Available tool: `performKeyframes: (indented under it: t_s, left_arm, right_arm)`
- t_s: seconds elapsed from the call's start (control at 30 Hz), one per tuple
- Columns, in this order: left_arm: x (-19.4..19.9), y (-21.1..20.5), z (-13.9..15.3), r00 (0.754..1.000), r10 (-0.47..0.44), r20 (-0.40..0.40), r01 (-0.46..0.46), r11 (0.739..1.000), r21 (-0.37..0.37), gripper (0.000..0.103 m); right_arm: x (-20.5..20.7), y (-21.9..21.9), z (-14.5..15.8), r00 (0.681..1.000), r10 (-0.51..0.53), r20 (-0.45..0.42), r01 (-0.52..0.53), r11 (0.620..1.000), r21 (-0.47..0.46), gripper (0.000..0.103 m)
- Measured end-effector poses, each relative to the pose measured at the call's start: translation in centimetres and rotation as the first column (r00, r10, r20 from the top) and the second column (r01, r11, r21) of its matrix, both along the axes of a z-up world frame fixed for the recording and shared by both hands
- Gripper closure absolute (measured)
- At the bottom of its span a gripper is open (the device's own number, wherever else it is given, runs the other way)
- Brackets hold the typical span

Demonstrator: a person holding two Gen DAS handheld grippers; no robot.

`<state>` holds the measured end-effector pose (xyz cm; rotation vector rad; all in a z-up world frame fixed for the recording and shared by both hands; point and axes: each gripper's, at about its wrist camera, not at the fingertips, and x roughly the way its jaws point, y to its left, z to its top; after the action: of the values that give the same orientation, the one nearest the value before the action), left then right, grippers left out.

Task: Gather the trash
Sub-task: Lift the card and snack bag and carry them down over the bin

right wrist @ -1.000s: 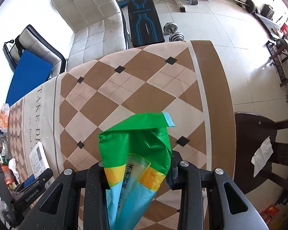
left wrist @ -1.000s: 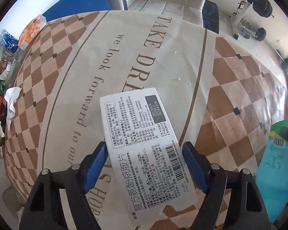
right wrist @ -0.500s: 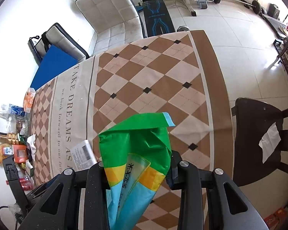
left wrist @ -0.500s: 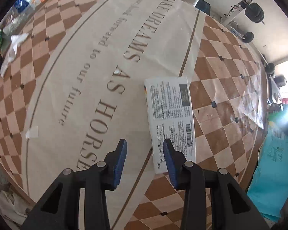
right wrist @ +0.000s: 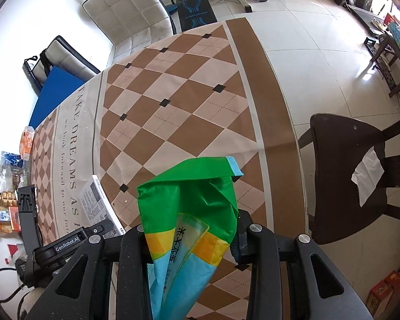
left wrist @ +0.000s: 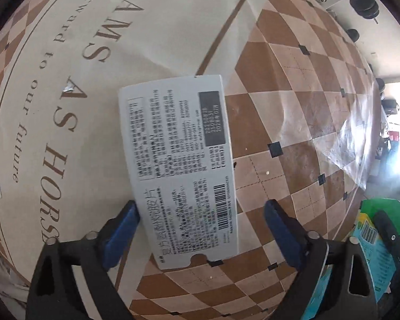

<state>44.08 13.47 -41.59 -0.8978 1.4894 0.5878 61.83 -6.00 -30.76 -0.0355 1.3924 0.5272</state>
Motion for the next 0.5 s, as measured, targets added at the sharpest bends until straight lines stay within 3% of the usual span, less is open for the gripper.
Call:
performKeyframes:
  t_s: [0.1, 0.23, 0.37, 0.5]
  left_arm:
    - [1.9, -1.4, -0.8, 0.993, -0.036, -0.116, 0.046, 0.995, 0.085, 0.002]
    - [2.6, -3.0, 0.6, 0.994, -0.079, -0.071, 0.091, 0.981, 0.172, 0.030]
    - [1.8, -4.0, 1.2, 0.993, -0.097, -0.066, 0.108, 0.974, 0.199, 0.030]
    - [-0.2, -5.9, 3.4, 0.993, -0.110, -0.033, 0.115, 0.955, 0.275, 0.030]
  right_arm:
    - [0.8, 0.1, -0.5, 1.000, -0.008, 0.000, 0.008, 1.000, -0.008, 0.067]
    - [1.4, 0.0, -0.3, 1.000, -0.007, 0.004, 0.007, 1.000, -0.009, 0.067]
    - [1.1, -0.2, 0.7, 0.999, 0.014, 0.030, -0.014, 1.000, -0.005, 0.067]
    - [0.1, -0.6, 1.5, 0.999, 0.025, 0.035, -0.026, 1.000, 0.017, 0.067]
